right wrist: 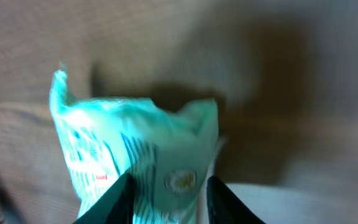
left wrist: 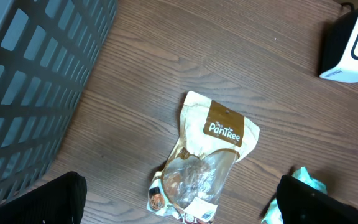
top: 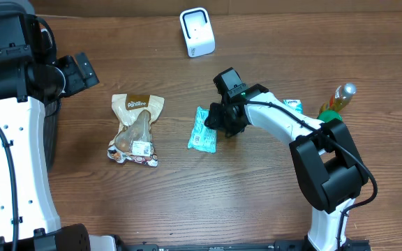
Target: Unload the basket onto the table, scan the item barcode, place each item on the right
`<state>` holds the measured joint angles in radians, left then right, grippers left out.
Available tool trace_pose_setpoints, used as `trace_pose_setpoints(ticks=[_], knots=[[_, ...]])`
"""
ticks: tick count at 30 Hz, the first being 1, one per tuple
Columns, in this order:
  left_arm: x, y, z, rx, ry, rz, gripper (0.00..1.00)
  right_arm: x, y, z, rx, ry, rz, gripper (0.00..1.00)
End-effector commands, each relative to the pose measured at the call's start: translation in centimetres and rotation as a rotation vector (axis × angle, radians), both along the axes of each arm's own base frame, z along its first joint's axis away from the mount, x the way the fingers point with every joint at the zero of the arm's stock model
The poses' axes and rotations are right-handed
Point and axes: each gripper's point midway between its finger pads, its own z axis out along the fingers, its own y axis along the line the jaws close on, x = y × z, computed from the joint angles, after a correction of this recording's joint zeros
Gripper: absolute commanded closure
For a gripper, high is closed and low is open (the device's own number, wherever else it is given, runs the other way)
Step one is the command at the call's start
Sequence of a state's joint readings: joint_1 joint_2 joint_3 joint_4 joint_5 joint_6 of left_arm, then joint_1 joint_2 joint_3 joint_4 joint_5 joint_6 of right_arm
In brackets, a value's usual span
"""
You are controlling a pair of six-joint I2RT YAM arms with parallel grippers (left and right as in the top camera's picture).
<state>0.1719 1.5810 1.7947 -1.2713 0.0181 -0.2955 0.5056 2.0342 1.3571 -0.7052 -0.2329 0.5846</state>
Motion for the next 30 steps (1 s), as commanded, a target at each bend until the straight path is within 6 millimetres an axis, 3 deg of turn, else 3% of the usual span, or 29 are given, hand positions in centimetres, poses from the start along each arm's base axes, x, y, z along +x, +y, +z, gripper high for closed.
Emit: trace_pose_setpoints(ticks=[1,5,9,17,22,25,30], knots=[[0.1,-0.1,0.2,0.006,-0.005,-0.012,0.00,-2.9,0.4,-0.9,0.005,0.147,-0.066,0.60],[0.1,-0.1,0.2,0.006,-0.005,-0.012,0.01,-3.2,0.8,-0.5,0.002,0.155,-0.055,0.51],[0.1,-0.1,0.2,0.006,-0.005,-0.012,0.00,-3.1,0.6,0.6,0.001,0.154,-0.056,0.51],[0.1,-0.1,0.2,0.006,-0.005,-0.012,0.00,-4.2,0.6,0.7,0.008,0.184,0.002,0.55],[0.1,-0.1,0.2,0.006,-0.005,-0.012,0.00,-5.1,5.1,2.6,0.234,0.221,0.077,0.54],[0.1,-0.1,0.2,0.006,-0.005,-0.012,0.01,-5.2,8.7,3.4,0.299,0.133,0.166,0.48],[0.1,-0.1,0.2,0.006,-0.005,-0.012,0.01,-4.6,10.9,5.1,0.332,0.023,0.255,0.46]])
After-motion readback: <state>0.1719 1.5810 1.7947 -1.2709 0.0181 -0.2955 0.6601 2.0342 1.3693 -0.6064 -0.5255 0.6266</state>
